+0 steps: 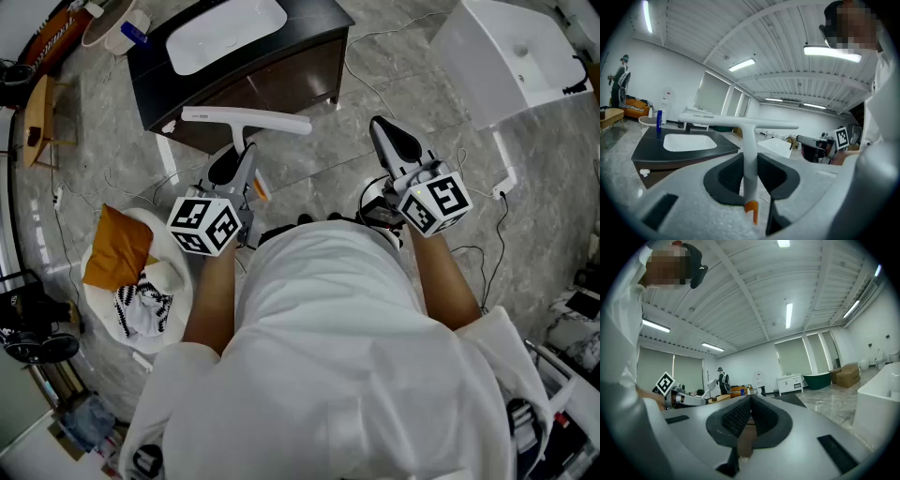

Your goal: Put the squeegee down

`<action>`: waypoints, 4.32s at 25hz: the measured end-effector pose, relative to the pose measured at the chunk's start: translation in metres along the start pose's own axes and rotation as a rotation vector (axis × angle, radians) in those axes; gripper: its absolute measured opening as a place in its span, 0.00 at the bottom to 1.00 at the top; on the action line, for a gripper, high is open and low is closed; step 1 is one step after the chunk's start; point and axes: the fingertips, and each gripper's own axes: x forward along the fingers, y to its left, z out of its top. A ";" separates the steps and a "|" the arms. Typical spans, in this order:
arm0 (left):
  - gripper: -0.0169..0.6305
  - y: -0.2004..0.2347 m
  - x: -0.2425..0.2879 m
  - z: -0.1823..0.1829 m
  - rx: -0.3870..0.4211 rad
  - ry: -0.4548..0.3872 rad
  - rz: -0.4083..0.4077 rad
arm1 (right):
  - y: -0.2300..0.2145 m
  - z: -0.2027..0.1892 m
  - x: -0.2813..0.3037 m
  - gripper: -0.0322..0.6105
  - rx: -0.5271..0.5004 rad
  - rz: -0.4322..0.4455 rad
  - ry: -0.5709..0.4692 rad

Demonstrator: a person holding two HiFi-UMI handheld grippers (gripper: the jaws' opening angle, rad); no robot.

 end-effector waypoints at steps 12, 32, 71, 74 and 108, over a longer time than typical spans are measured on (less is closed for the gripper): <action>0.17 -0.015 0.022 -0.005 -0.005 0.020 -0.005 | -0.040 -0.014 -0.026 0.07 0.064 -0.075 0.017; 0.17 -0.053 0.059 -0.030 -0.068 0.078 0.006 | -0.094 -0.031 -0.054 0.07 0.151 -0.063 0.049; 0.17 0.046 0.280 0.019 -0.164 0.133 -0.017 | -0.302 -0.011 0.096 0.07 0.211 -0.111 0.116; 0.17 0.056 0.308 0.036 -0.159 0.119 -0.025 | -0.324 -0.004 0.114 0.07 0.204 -0.114 0.119; 0.17 0.043 0.548 0.138 -0.244 0.014 0.385 | -0.629 0.070 0.253 0.07 0.182 0.263 0.170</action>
